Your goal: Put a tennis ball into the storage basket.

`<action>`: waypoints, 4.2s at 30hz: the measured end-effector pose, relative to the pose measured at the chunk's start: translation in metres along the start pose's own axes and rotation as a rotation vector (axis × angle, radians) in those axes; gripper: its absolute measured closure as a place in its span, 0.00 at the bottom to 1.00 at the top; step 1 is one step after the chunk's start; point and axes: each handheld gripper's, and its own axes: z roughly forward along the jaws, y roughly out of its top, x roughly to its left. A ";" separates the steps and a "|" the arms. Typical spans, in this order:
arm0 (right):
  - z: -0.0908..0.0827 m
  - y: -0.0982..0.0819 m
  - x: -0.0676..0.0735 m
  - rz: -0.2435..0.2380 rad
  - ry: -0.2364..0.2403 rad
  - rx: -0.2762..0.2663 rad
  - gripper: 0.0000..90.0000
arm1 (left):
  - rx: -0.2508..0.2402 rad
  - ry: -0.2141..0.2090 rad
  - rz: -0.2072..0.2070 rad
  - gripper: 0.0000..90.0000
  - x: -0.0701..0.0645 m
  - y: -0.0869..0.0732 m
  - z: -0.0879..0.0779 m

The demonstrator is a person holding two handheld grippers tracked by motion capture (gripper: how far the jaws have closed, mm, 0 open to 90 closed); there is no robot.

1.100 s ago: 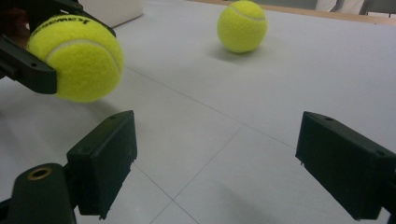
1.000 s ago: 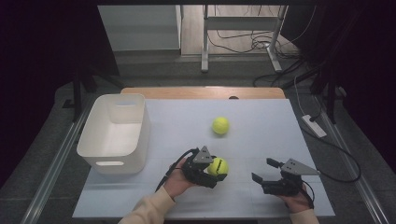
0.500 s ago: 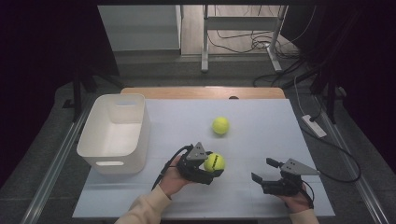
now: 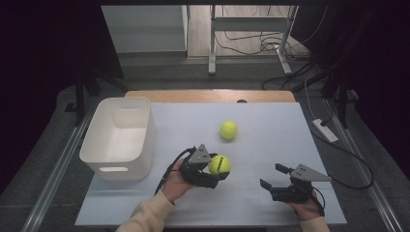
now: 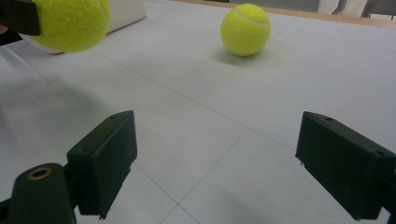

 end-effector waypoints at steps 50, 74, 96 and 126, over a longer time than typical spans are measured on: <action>0.004 0.003 0.002 -0.010 -0.009 -0.011 0.14 | -0.108 0.090 -0.061 0.30 0.028 0.013 -0.044; 0.003 0.003 0.002 -0.010 -0.011 -0.013 0.14 | -0.150 0.152 -0.070 0.30 0.040 0.027 -0.068; 0.002 0.003 0.002 -0.009 -0.012 -0.015 0.14 | -0.191 0.184 -0.084 0.30 0.050 0.039 -0.091; 0.003 0.003 0.001 -0.009 -0.012 -0.015 0.14 | -0.216 0.240 -0.106 0.30 0.068 0.047 -0.115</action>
